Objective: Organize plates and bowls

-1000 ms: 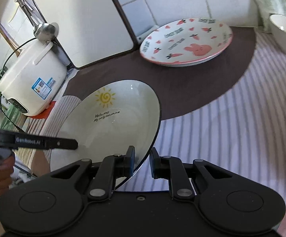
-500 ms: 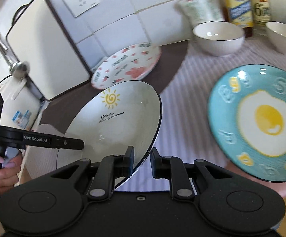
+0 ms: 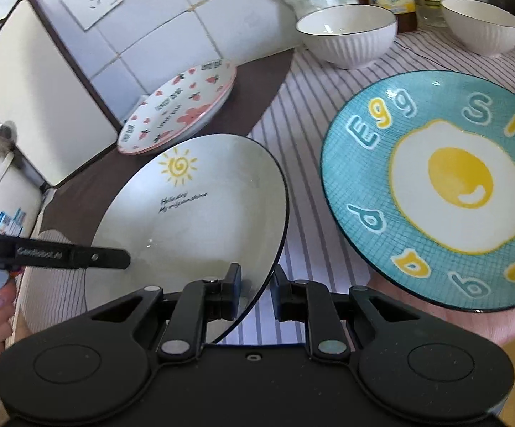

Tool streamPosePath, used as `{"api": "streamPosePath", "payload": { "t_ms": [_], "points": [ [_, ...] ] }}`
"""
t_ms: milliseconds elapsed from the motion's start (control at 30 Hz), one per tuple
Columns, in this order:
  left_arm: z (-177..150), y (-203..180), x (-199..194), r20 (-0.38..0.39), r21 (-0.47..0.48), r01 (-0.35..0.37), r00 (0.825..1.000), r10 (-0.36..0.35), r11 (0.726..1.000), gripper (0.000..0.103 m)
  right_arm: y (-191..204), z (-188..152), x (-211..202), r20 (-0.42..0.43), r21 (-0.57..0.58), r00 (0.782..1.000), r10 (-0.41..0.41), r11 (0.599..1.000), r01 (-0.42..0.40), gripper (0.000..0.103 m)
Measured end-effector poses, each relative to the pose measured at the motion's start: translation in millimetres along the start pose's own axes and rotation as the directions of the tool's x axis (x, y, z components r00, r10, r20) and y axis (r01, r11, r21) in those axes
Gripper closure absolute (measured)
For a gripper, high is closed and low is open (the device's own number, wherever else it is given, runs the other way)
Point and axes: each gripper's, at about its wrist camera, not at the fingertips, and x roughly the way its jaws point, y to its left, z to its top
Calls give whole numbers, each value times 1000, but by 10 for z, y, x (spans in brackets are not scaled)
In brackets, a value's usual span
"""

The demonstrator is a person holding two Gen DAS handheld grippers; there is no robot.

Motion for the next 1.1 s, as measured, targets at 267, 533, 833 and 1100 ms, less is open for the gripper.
{"api": "streamPosePath", "payload": {
  "t_ms": [267,533,833,1100],
  "points": [
    [73,-46,-187,-53,-40,-129,991,127,991,83,147,123,-231,27,-95,995,-92,991,94,74],
    [151,-403,-530,-55,18,-98,994,98,995,75,51,182,-847,115,-79,991,-68,994,77,53],
    [279,-1384,-734,51,264,9,998,-23,965,41,-679,85,-1345,288,30,949,-131,991,128,18],
    [521,-2125,-269,43,350,-1,999,-14,937,26,-1314,16,-1388,273,145,949,-157,982,120,18]
  ]
}}
